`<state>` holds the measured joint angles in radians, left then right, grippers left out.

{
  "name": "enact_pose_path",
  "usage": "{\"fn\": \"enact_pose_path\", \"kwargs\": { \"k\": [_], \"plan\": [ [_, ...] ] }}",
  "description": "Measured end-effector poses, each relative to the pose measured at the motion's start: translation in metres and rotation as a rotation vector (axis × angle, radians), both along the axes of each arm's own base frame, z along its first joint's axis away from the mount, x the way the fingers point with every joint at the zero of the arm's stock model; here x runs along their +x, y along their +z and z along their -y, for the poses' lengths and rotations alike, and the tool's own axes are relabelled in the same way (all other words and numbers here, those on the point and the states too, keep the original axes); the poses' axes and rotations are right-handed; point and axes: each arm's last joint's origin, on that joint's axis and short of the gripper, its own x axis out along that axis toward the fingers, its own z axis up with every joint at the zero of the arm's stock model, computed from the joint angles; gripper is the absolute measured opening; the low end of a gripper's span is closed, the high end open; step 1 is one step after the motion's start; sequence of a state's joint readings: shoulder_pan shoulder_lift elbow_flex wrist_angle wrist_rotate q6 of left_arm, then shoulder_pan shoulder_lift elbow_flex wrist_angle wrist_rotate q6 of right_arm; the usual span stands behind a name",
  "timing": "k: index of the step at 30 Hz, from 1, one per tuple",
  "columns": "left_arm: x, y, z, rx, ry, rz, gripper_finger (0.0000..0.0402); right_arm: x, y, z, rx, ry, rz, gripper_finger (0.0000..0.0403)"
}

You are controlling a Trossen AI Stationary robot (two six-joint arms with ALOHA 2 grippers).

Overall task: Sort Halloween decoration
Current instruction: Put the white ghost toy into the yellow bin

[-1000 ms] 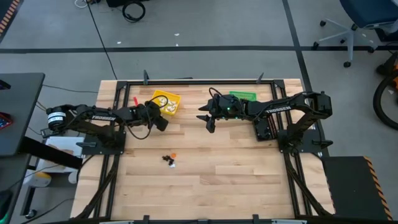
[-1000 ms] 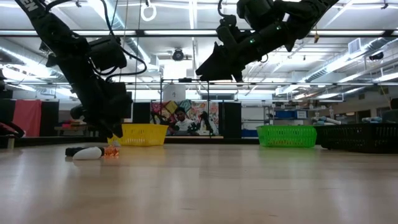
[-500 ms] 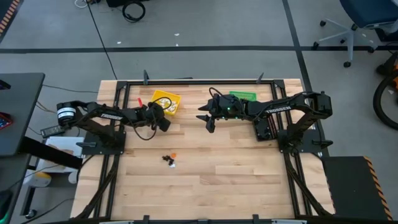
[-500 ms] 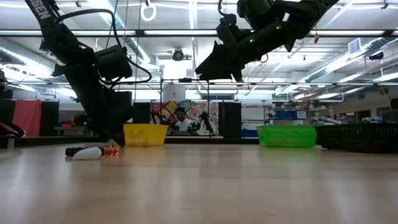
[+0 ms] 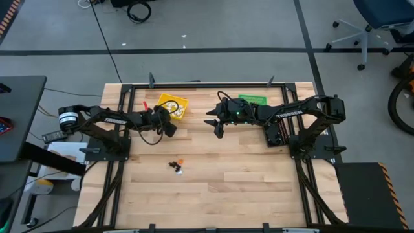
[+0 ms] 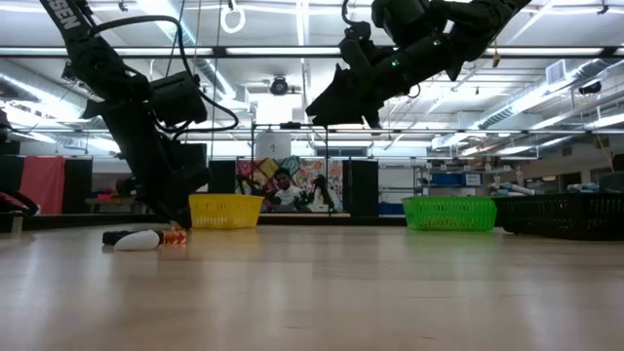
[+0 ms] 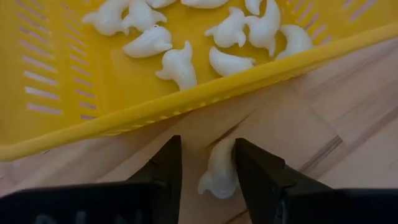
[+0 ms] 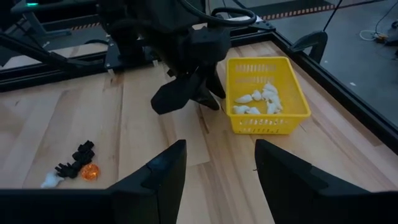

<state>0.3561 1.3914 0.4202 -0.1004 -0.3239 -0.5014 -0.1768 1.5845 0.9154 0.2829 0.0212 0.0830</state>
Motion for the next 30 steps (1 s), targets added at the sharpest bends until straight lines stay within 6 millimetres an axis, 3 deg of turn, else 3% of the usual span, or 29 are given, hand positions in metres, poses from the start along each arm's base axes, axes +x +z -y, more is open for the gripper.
{"fn": "enact_pose_path", "kwargs": {
  "k": [15, 30],
  "plan": [
    [0.011, 0.007, 0.005, -0.038, -0.095, 0.024, 0.0031, 0.000, 0.000, 0.000, 0.000, -0.001, 0.000, 0.0195],
    [0.020, 0.015, 0.013, -0.050, -0.152, 0.027, 0.0018, 0.000, 0.000, 0.000, -0.001, -0.001, 0.000, 0.0195]
  ]
}}
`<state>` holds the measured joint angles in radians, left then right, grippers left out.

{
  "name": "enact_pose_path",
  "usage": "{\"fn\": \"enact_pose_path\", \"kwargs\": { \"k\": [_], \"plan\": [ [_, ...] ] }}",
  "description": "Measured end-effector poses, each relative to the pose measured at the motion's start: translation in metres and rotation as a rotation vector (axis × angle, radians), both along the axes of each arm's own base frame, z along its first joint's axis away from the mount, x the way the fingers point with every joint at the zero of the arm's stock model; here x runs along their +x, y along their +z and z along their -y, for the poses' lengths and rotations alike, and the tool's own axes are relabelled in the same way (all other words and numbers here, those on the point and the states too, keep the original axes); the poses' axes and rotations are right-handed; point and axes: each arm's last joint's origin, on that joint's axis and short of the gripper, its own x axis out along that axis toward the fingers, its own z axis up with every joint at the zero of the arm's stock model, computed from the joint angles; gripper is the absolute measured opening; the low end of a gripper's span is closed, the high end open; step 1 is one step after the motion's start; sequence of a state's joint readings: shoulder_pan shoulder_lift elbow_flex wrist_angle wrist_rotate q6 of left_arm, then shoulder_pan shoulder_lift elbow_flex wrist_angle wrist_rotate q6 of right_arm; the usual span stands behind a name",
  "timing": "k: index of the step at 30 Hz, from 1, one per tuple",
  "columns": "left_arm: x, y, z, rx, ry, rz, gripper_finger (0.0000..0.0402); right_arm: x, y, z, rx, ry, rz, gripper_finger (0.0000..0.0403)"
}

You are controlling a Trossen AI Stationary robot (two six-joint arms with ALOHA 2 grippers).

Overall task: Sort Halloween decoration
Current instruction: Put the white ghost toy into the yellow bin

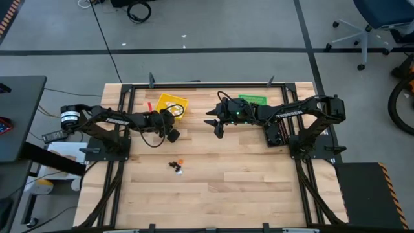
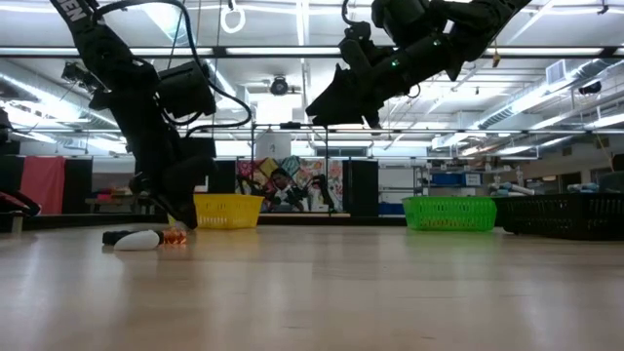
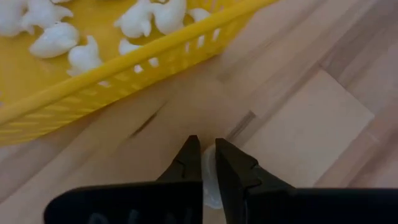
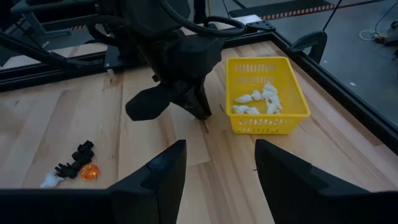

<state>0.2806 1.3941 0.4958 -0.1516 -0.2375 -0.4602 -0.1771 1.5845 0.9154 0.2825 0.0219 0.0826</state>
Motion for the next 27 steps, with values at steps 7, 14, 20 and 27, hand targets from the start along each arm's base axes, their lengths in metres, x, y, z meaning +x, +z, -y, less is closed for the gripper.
{"fn": "enact_pose_path", "kwargs": {
  "k": [7, 14, 20, 27],
  "plan": [
    [0.002, 0.001, 0.002, 0.012, -0.024, 0.003, 0.0000, 0.000, 0.000, 0.000, 0.000, 0.000, 0.000, 0.0195],
    [0.001, 0.001, 0.002, 0.013, -0.027, -0.002, 0.0001, 0.000, 0.000, 0.000, -0.001, -0.001, 0.000, 0.0195],
    [0.004, 0.005, 0.005, 0.020, -0.050, 0.009, 0.0001, 0.000, 0.000, 0.000, -0.003, 0.000, -0.001, 0.0195],
    [0.013, 0.025, 0.011, 0.024, -0.086, 0.043, 0.0000, 0.000, 0.000, 0.000, -0.004, 0.000, -0.002, 0.0195]
  ]
}}
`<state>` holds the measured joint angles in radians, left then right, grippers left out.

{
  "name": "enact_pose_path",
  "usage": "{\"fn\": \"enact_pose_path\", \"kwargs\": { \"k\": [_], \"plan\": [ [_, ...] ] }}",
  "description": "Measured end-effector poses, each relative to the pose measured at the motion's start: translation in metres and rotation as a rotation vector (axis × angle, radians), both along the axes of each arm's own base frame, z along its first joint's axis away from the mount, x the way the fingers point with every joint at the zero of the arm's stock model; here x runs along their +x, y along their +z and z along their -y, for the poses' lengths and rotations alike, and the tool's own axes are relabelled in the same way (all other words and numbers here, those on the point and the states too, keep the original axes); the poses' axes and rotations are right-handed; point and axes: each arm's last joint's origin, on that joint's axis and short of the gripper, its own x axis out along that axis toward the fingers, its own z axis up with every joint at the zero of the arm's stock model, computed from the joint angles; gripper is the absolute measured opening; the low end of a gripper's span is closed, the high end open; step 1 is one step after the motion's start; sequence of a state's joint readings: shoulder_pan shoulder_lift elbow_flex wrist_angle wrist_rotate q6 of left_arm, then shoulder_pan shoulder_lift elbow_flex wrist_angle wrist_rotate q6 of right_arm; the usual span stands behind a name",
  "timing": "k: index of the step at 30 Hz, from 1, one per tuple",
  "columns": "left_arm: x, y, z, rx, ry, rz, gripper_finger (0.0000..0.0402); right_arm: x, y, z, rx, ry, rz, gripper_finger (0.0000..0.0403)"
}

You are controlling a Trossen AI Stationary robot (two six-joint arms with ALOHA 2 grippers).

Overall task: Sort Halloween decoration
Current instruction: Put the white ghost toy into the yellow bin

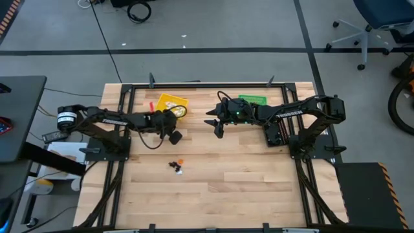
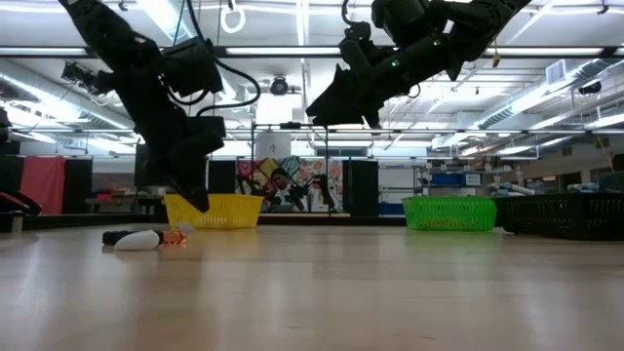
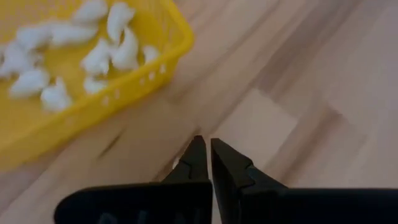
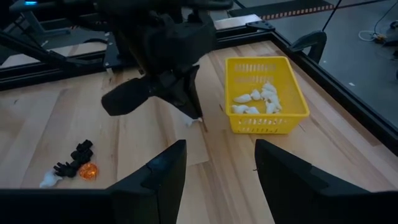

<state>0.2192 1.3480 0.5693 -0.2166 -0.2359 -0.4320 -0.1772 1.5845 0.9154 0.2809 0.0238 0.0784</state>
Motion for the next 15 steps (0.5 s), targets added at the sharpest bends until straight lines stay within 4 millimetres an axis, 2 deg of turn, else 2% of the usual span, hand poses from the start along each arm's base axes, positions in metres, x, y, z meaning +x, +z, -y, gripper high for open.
{"fn": "enact_pose_path", "kwargs": {
  "k": [7, 15],
  "plan": [
    [-0.0054, 0.0021, 0.0037, -0.063, 0.052, -0.096, 0.0012, 0.0000, 0.0000, 0.0000, 0.000, 0.000, 0.000, 0.0195],
    [-0.0062, 0.0011, 0.0028, -0.076, 0.103, -0.084, 0.0123, 0.0000, 0.0001, 0.0000, 0.000, 0.001, 0.001, 0.0195]
  ]
}}
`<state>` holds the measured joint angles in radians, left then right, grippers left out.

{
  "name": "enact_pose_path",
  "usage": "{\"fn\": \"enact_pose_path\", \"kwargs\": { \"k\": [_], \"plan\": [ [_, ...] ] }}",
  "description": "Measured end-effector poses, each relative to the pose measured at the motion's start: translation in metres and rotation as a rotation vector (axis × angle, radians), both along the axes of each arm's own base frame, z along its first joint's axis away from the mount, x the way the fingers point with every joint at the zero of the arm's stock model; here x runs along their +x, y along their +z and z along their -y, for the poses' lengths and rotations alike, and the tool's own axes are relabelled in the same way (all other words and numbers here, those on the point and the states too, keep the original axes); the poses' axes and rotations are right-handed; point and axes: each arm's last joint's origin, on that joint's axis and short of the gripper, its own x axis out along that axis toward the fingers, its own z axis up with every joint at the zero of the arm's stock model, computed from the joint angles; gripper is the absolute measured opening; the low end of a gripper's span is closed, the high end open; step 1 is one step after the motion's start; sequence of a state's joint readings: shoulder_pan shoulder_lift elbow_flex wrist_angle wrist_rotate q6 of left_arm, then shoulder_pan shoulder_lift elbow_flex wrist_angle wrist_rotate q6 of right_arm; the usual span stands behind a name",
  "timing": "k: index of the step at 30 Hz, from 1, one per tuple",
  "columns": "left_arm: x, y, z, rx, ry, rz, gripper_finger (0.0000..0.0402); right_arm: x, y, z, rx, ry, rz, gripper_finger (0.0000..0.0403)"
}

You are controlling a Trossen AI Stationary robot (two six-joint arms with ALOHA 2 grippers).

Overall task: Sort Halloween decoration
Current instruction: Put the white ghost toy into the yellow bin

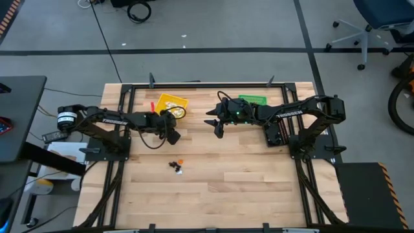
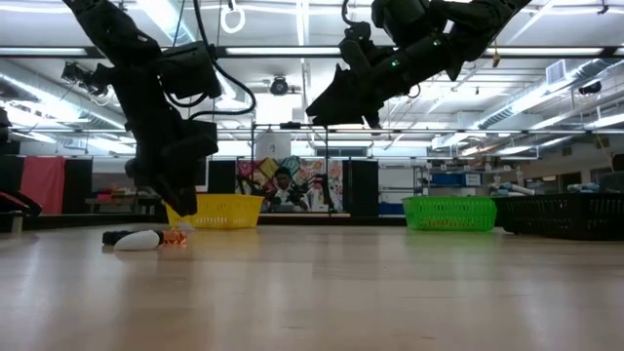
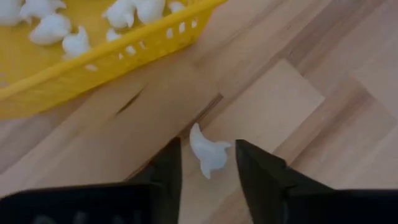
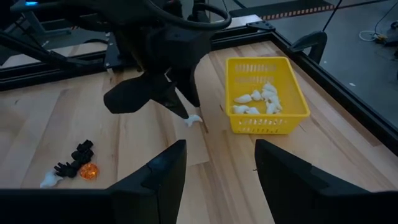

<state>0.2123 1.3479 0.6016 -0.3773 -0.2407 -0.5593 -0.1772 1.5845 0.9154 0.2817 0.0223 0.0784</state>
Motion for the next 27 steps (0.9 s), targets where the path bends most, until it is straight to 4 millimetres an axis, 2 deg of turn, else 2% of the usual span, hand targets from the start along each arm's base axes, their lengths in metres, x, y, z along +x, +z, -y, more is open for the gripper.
{"fn": "enact_pose_path", "kwargs": {
  "k": [4, 7, 16, 27],
  "plan": [
    [-0.002, -0.005, 0.000, -0.020, 0.036, -0.015, 0.0163, 0.000, 0.000, 0.000, 0.000, 0.000, 0.001, 0.0195],
    [-0.004, -0.010, 0.001, -0.031, 0.054, -0.028, 0.0172, 0.000, 0.000, 0.000, 0.000, 0.000, 0.003, 0.0195],
    [0.004, -0.022, -0.001, -0.042, 0.055, -0.043, 0.0157, 0.000, 0.001, 0.000, 0.000, 0.006, 0.010, 0.0195],
    [0.004, -0.024, -0.001, -0.028, 0.054, -0.052, 0.0142, 0.000, 0.001, 0.000, 0.000, 0.006, 0.009, 0.0195]
  ]
}}
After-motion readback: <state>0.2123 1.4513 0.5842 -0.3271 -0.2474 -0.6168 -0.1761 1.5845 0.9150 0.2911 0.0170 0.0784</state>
